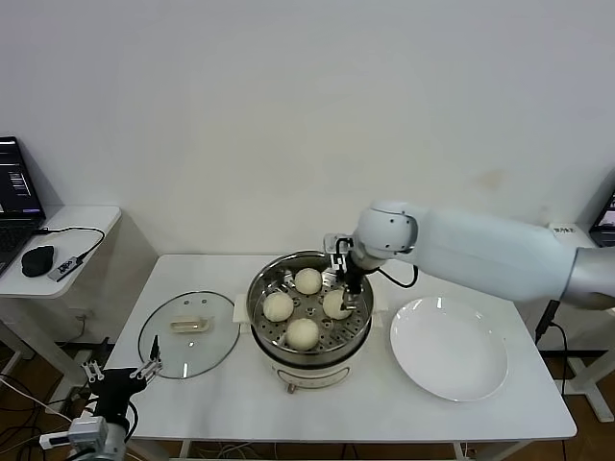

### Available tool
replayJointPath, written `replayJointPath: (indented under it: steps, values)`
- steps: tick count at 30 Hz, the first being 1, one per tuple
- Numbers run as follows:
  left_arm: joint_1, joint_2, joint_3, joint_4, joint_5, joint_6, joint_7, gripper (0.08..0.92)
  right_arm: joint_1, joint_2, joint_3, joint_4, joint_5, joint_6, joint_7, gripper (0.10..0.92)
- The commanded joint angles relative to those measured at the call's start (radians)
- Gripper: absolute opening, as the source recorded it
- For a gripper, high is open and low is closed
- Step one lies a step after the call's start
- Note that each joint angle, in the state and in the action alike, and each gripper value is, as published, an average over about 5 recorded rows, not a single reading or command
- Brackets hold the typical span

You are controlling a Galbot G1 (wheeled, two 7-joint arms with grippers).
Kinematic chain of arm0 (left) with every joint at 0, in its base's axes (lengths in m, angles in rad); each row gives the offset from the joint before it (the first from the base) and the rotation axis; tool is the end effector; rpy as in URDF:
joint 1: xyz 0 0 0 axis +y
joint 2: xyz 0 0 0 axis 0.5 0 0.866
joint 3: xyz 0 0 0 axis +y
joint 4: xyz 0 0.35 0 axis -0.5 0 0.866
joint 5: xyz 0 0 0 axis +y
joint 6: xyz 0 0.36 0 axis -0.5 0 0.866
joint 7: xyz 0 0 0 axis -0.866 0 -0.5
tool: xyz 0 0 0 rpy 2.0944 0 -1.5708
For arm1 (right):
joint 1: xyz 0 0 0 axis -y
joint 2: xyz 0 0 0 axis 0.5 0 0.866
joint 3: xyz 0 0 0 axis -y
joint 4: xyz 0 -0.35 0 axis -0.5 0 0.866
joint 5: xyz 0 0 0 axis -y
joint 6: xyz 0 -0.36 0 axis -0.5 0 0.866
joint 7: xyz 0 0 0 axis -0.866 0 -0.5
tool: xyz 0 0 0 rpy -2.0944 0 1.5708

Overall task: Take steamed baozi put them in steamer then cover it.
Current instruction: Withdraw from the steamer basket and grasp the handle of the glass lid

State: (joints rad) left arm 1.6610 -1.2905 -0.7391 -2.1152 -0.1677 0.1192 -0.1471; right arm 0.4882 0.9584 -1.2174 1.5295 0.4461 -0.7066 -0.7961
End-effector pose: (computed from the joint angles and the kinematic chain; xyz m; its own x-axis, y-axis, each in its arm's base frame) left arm 0.1659 0.1085 -0.2869 -0.9728 -0.1974 0.1213 -0.1704 0.9643 0.2026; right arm 0.4999 0.0803 -0.0787 -0.2851 -0.2380 0.9285 -0.9514 -0.0471 -0.3042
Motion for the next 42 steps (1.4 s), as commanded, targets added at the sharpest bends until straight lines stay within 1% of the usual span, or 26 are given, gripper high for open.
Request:
replayJointPath:
  steps: [1, 4, 7, 9, 11, 14, 17, 20, 23, 26, 28, 32, 35, 38, 42]
  values:
    - [0.000, 0.000, 0.002, -0.001, -0.003, 0.000, 0.000, 0.823, -0.040, -0.171, 0.085, 0.175, 0.110, 0.039, 0.251, 0.823]
    - [-0.003, -0.003, 0.006, 0.001, -0.012, -0.013, -0.005, 0.823, -0.151, -0.282, 0.163, 0.264, 0.155, 0.101, 0.463, 0.823]
    - [-0.011, -0.007, 0.007, 0.001, -0.030, -0.027, -0.011, 0.823, -0.349, -0.396, 0.295, 0.333, 0.160, 0.196, 0.626, 0.823]
    - [-0.015, -0.009, 0.007, 0.002, -0.042, -0.033, -0.015, 0.823, -0.546, -0.453, 0.442, 0.361, 0.132, 0.283, 0.696, 0.823]
    - [-0.018, -0.009, 0.007, 0.005, -0.046, -0.040, -0.016, 0.823, -0.766, -0.480, 0.628, 0.376, 0.089, 0.355, 0.731, 0.823]
    - [-0.019, -0.009, 0.006, 0.011, -0.047, -0.050, -0.016, 0.823, -1.102, -0.463, 0.959, 0.386, 0.006, 0.454, 0.756, 0.823]
    - [-0.021, -0.013, 0.006, 0.019, -0.046, -0.055, -0.017, 0.823, -1.380, -0.375, 1.253, 0.385, -0.066, 0.549, 0.751, 0.823]
    - [-0.023, -0.017, 0.012, 0.032, -0.043, -0.038, -0.031, 0.823, -1.585, -0.212, 1.502, 0.369, -0.138, 0.661, 0.689, 0.823]
    - [-0.025, -0.017, 0.024, 0.049, -0.019, -0.007, -0.042, 0.823, -1.719, -0.039, 1.682, 0.335, -0.180, 0.759, 0.610, 0.823]
    - [-0.024, -0.009, 0.044, 0.071, 0.052, 0.001, -0.038, 0.823, -1.800, 0.108, 1.816, 0.307, -0.181, 0.807, 0.558, 0.823]
    - [-0.025, 0.001, 0.058, 0.089, 0.123, -0.003, -0.033, 0.823, -1.842, 0.194, 1.895, 0.308, -0.176, 0.818, 0.530, 0.823]
    - [-0.033, 0.027, 0.077, 0.122, 0.301, -0.019, -0.023, 0.823, -1.903, 0.318, 2.001, 0.343, -0.180, 0.797, 0.488, 0.823]
    - [-0.040, 0.059, 0.084, 0.148, 0.499, -0.041, -0.017, 0.823, -1.953, 0.392, 2.060, 0.382, -0.202, 0.762, 0.467, 0.823]
    - [-0.050, 0.103, 0.086, 0.187, 0.693, -0.062, -0.009, 0.823, -2.002, 0.449, 2.102, 0.411, -0.225, 0.749, 0.466, 0.823]
    - [-0.082, 0.169, 0.094, 0.265, 0.889, -0.071, -0.008, 0.823, -2.065, 0.490, 2.135, 0.432, -0.268, 0.762, 0.488, 0.823]
